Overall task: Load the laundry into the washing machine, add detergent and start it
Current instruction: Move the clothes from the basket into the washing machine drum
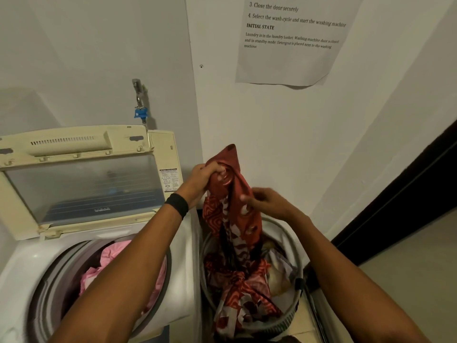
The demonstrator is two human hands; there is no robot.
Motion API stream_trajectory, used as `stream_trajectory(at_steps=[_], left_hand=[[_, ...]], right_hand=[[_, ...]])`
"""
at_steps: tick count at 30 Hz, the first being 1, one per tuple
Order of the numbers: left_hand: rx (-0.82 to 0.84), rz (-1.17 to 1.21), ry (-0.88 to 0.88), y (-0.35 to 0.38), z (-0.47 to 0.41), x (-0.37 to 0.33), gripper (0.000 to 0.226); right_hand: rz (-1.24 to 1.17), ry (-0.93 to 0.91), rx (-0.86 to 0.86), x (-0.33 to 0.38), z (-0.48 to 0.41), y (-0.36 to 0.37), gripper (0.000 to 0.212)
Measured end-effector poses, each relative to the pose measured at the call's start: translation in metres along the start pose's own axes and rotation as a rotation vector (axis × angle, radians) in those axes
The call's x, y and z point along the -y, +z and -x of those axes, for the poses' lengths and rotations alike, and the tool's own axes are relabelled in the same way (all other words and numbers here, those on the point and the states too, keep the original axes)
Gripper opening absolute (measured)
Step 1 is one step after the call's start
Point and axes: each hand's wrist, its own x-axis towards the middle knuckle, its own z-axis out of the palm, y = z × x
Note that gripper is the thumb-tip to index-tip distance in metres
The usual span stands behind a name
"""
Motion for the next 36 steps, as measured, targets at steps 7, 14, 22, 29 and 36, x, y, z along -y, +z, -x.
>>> stream_trajectory(at_steps=[7,14,22,29,36], left_hand=[[-0.210,-0.178,0.029,-0.007,0.000,0.005,0.020],[-0.220,-0.194,0.007,0.012,-0.001,0.010,0.022],[-0.153,-0.127,-0.061,0.025,-0.004,0.005,0.050],[-0.094,-0.236,-0.215,0.016,0.000,0.006,0.042],[-0.144,-0.132,-0.127,0.007,0.001,0.001,0.020]], right_hand=[[0.080,0.104,0.008,-0.034,0.017,-0.002,0.031],[0.119,-0.201,-0.437,0.069,-0.005,-0.038,0.029],[0.518,-0.238,-0.069,0.069,-0.012,-0.002,0.007],[0.682,-0.211,0.114,0.062,-0.007,0.005,0.040],[0.454,0.125,0.248,0.020,0.015,-0.001,0.043]])
